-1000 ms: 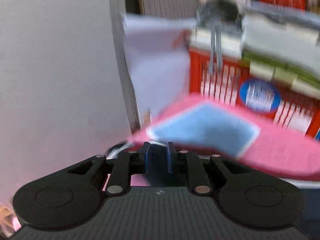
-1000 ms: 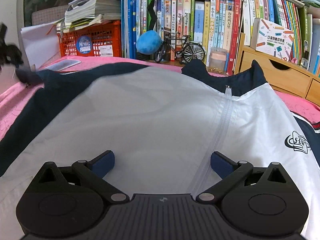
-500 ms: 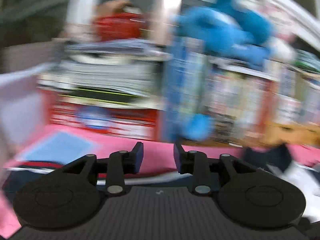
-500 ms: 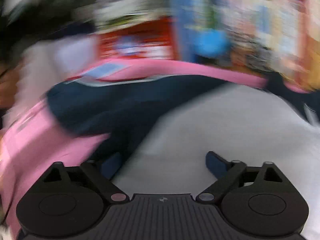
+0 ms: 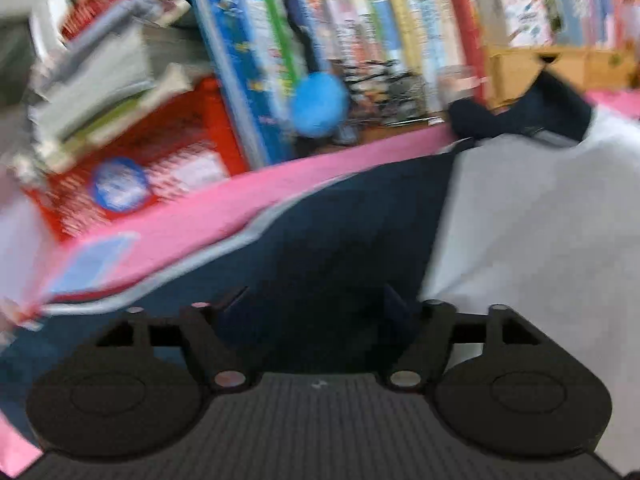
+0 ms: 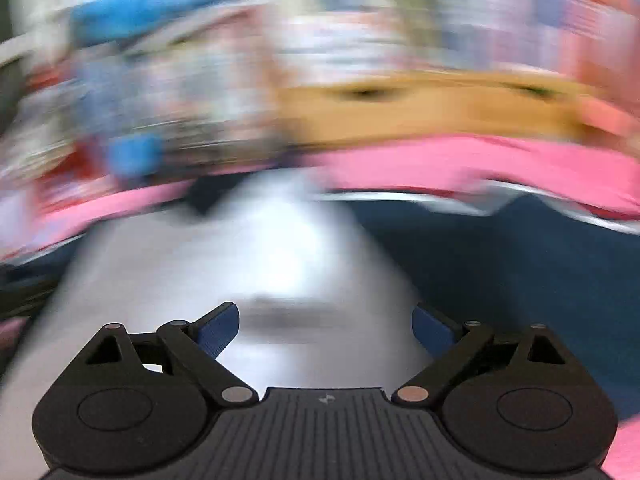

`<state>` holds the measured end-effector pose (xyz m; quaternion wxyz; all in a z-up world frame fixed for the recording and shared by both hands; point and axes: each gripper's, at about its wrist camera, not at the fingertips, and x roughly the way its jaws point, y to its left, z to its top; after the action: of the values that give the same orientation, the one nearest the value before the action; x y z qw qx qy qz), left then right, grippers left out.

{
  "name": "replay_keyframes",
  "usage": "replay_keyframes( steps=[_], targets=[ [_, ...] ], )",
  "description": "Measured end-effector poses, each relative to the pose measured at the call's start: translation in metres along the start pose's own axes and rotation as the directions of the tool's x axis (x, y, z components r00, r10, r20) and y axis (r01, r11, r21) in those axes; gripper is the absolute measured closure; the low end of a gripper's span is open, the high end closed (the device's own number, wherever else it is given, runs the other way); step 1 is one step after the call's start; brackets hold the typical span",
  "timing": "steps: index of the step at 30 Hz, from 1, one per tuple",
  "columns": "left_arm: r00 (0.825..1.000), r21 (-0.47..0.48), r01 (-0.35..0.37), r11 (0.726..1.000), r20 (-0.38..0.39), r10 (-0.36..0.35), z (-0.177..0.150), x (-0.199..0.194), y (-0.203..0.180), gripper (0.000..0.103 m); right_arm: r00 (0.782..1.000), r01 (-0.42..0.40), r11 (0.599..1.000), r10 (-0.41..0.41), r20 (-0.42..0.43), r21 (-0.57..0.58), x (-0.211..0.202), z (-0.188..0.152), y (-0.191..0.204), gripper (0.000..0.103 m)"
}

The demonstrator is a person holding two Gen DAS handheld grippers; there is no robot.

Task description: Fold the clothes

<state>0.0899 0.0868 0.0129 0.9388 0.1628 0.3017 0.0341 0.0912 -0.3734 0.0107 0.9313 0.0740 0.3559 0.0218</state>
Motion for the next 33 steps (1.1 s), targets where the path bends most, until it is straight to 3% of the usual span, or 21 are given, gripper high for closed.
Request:
replay_keyframes(
  steps=[1,3,5,7,9,12,14,15,16,18,20,22,24,28,31,33],
  targets=[
    [0.999,0.025,-0.047,0.999,0.007,0.047,-0.002,0.001,0.002,0.028,0.994,0.110,0.993,-0.110,0.003,0.043,0.002,0.003,-0.027,0.011],
    [0.983,0.077,-0.180,0.981,-0.013,0.182,-0.006,0.007,0.009,0.028,0.956,0.282,0.954,-0.288,0.050,0.104,-0.009,0.008,-0.070,0.011],
    [0.978,0.008,-0.200,0.980,-0.053,0.200,-0.007,0.013,0.030,0.028,0.897,0.403,0.910,-0.414,0.154,0.101,-0.024,0.012,-0.095,0.004],
    [0.973,-0.069,-0.216,0.974,-0.102,0.209,-0.004,0.019,0.049,0.028,0.825,0.523,0.851,-0.521,0.220,0.057,-0.023,0.019,-0.115,0.000],
    [0.967,-0.089,-0.235,0.968,-0.121,0.224,-0.005,0.019,0.054,0.028,0.781,0.600,0.800,-0.591,0.202,0.019,-0.006,0.030,-0.136,0.000],
    [0.956,-0.054,-0.273,0.961,-0.125,0.264,-0.005,0.016,0.046,0.028,0.748,0.659,0.752,-0.652,0.123,-0.022,0.030,0.039,-0.165,0.001],
    [0.951,-0.052,-0.286,0.957,-0.138,0.276,-0.004,0.015,0.044,0.029,0.714,0.700,0.713,-0.697,0.063,-0.034,0.040,0.037,-0.186,0.021],
    [0.952,-0.068,-0.280,0.958,-0.149,0.267,-0.002,0.014,0.046,0.030,0.716,0.698,0.716,-0.695,0.061,-0.033,0.034,0.038,-0.187,0.047],
    [0.953,-0.084,-0.274,0.958,-0.160,0.259,0.000,0.013,0.048,0.030,0.718,0.696,0.718,-0.693,0.059,-0.032,0.027,0.038,-0.189,0.089],
    [0.954,-0.126,-0.277,0.952,-0.156,0.257,0.007,0.006,0.053,0.034,0.722,0.691,0.722,-0.689,0.056,-0.030,0.015,0.040,-0.191,0.092],
    [0.965,-0.175,-0.258,0.950,-0.086,0.246,0.016,-0.008,0.057,0.034,0.727,0.687,0.726,-0.685,0.052,-0.028,0.003,0.041,-0.193,0.092],
    [0.980,-0.215,-0.192,0.958,0.008,0.198,0.025,-0.025,0.056,0.034,0.731,0.682,0.731,-0.681,0.048,-0.026,-0.010,0.043,-0.195,0.092],
    [0.990,-0.235,-0.114,0.965,0.051,0.129,0.033,-0.035,0.051,0.034,0.735,0.678,0.735,-0.676,0.044,-0.024,-0.022,0.044,-0.197,0.081],
    [0.995,-0.233,0.013,0.972,0.097,0.010,0.035,-0.049,0.034,0.034,0.755,0.652,0.758,-0.651,0.074,0.014,-0.048,0.034,-0.181,0.036],
    [0.986,-0.170,0.104,0.980,0.145,-0.079,0.031,-0.067,0.016,0.033,0.815,0.556,0.830,-0.555,0.169,0.044,-0.077,0.022,-0.144,0.002],
    [0.972,-0.130,0.179,0.975,0.173,-0.156,0.029,-0.077,0.003,0.028,0.856,0.472,0.881,-0.457,0.240,-0.006,-0.092,0.014,-0.108,0.000]
  ],
)
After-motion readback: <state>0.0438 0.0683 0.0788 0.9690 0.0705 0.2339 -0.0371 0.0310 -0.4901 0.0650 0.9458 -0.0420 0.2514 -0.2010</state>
